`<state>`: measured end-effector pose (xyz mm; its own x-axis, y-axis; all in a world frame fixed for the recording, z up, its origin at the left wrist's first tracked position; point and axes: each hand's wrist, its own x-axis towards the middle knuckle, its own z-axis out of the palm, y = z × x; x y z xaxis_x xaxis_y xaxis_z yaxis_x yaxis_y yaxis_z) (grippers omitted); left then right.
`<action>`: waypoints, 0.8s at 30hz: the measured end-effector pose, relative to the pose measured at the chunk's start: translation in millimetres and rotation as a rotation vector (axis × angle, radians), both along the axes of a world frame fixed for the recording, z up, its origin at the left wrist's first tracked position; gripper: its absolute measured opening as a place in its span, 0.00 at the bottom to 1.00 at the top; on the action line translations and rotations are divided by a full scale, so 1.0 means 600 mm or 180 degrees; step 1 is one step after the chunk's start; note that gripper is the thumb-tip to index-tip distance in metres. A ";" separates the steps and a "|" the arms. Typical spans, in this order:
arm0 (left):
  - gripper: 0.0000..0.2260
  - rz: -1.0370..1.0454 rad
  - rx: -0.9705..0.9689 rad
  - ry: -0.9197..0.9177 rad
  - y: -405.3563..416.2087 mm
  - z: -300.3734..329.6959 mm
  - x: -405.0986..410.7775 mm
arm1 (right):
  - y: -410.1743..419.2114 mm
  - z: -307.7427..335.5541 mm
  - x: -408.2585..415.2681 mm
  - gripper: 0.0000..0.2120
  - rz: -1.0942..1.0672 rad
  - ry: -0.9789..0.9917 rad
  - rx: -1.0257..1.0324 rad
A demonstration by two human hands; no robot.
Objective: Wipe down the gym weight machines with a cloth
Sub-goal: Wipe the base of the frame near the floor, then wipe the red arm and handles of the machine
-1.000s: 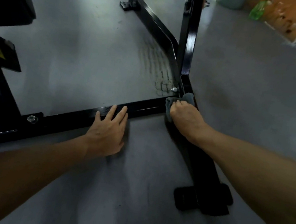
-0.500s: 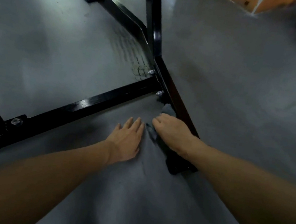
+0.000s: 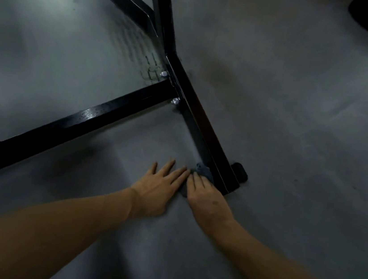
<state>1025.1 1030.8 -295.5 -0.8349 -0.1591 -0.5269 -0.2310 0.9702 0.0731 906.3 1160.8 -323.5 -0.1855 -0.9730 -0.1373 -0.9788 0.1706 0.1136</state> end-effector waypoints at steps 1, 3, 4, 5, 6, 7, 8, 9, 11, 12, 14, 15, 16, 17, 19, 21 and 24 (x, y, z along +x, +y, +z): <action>0.44 -0.0062 -0.0007 -0.0038 -0.001 0.002 0.003 | 0.005 0.000 -0.001 0.19 0.0002 -0.0025 0.0069; 0.44 -0.0031 0.0031 -0.0126 0.003 0.009 0.009 | 0.020 0.002 -0.005 0.26 -0.0056 -0.0207 0.0232; 0.44 0.0033 0.0083 -0.0200 0.007 0.015 0.009 | 0.029 0.005 -0.004 0.29 -0.0133 -0.0322 0.0236; 0.44 0.0104 0.0139 -0.0289 0.014 0.021 0.010 | 0.038 0.009 -0.001 0.31 -0.0178 -0.0428 0.0224; 0.44 0.0142 0.0205 -0.0379 0.020 0.026 0.009 | 0.047 0.017 0.003 0.32 -0.0217 -0.0528 0.0303; 0.43 0.0226 0.0283 -0.0466 0.031 0.035 0.011 | 0.054 0.031 0.007 0.31 -0.0159 -0.0679 0.0386; 0.42 0.0297 0.0388 -0.0537 0.039 0.042 0.011 | 0.062 0.043 0.011 0.28 -0.0108 -0.0778 0.0354; 0.40 0.0357 0.0493 -0.0567 0.042 0.046 0.011 | 0.061 0.053 0.013 0.23 -0.0161 -0.0925 0.0517; 0.37 0.0507 0.0681 -0.0515 0.060 0.057 0.018 | 0.057 0.073 0.004 0.13 -0.0271 -0.1285 0.0761; 0.36 0.0576 0.0772 -0.0428 0.064 0.061 0.022 | 0.050 0.083 -0.002 0.11 -0.0320 -0.1469 0.0861; 0.35 0.0847 0.1029 -0.0196 0.073 0.074 0.032 | 0.029 0.105 -0.018 0.13 -0.0309 -0.1671 0.0988; 0.35 0.1071 0.1178 -0.0013 0.076 0.084 0.038 | 0.019 0.117 -0.025 0.15 -0.0296 -0.1738 0.0962; 0.34 0.1335 0.1307 0.0221 0.075 0.093 0.044 | 0.008 0.132 -0.030 0.14 -0.0310 -0.1836 0.0914; 0.31 0.1626 0.1379 0.0487 0.074 0.105 0.053 | -0.004 0.149 -0.032 0.12 -0.0295 -0.1989 0.0798; 0.21 0.2134 0.1368 0.0945 0.069 0.138 0.069 | -0.028 0.186 -0.029 0.07 -0.0265 -0.2406 0.0434; 0.13 0.2618 0.1272 0.1313 0.061 0.173 0.091 | -0.051 0.225 -0.014 0.04 -0.0209 -0.2822 0.0152; 0.08 0.3251 0.1252 0.1825 0.052 0.222 0.131 | -0.083 0.277 0.019 0.06 -0.0039 -0.3166 -0.0184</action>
